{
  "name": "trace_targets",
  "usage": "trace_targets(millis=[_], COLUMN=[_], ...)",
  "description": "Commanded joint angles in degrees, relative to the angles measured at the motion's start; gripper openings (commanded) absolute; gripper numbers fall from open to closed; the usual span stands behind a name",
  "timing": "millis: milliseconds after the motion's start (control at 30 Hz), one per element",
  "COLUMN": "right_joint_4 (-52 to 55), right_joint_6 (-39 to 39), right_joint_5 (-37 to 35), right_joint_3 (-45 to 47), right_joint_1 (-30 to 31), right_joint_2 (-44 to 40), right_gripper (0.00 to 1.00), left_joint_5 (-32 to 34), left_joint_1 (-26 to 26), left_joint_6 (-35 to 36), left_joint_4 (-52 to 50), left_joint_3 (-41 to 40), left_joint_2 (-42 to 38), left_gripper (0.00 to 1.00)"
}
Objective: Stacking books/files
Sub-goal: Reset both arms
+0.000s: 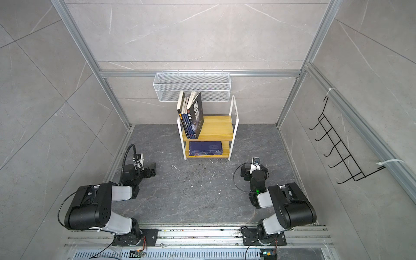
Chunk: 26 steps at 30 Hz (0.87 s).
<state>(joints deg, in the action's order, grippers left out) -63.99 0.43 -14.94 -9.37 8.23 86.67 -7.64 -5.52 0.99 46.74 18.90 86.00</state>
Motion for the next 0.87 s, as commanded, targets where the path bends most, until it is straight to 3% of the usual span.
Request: trace_targets(millis=[0,133,500,633,767,833], right_joint_4=[-3.75,10.37,10.28,10.46,10.46,10.46], right_joint_6=[0.09,0.93,1.02,1.04,1.0,1.05], right_joint_5=[-0.06,-1.61,-1.85,-1.85,-1.85,-1.81], right_joint_3=[-2.11,-10.28,-10.15,-10.15,-10.15,-10.15], right_joint_1=[0.38,0.4,0.27,0.23,0.36,0.35], right_joint_2=[0.03,0.87,0.85,0.86,0.87,0.85], right_gripper=[0.99,0.99,0.99,0.99,0.99,0.99], left_joint_5=[0.43,0.39,3.26,5.08,2.95,2.56], left_joint_1=[-0.44,-0.37,-0.37,-0.38,-0.37,-0.37], left_joint_6=[-0.82,-0.86,-1.76,-2.64,-1.79,-1.61], left_joint_4=[2.0,1.95,2.83,9.96,18.43,13.86], left_joint_3=[1.58,1.53,1.03,-3.47,-7.36,-5.33], left_joint_2=[-0.04,-0.04,-0.2,-1.4,-0.4,-0.84], left_gripper=[1.0,1.0,1.0,1.0,1.0,1.0])
